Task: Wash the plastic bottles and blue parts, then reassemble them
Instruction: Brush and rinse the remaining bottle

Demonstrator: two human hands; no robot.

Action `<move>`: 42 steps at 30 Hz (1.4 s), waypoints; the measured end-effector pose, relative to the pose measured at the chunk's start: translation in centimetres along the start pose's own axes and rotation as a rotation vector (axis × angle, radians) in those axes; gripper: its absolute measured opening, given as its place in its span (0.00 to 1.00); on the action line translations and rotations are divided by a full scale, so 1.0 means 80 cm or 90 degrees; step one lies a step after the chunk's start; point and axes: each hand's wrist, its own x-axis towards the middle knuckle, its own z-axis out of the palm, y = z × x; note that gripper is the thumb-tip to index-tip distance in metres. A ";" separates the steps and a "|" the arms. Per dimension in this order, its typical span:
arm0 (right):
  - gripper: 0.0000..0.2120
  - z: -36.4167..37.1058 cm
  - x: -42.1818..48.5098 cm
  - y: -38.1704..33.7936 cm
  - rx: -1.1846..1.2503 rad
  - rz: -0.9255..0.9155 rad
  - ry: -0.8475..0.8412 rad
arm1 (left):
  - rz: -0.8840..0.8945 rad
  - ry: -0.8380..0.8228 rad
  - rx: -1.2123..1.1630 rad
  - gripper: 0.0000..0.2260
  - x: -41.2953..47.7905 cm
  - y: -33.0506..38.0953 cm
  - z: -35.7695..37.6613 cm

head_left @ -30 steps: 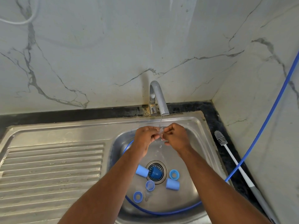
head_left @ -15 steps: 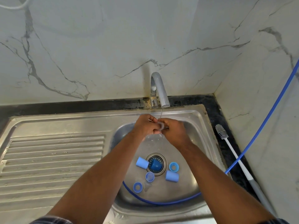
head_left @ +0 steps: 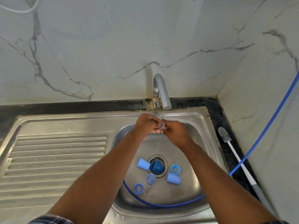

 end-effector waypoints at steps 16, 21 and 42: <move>0.11 0.017 -0.006 -0.022 0.081 0.060 0.203 | 0.089 0.114 0.100 0.14 -0.015 -0.039 -0.015; 0.11 0.013 -0.008 -0.029 0.050 0.078 0.120 | 0.107 0.103 0.123 0.16 -0.028 -0.055 -0.030; 0.04 0.041 -0.069 -0.093 -0.080 0.068 -0.072 | 0.065 0.020 0.153 0.11 -0.124 -0.085 -0.073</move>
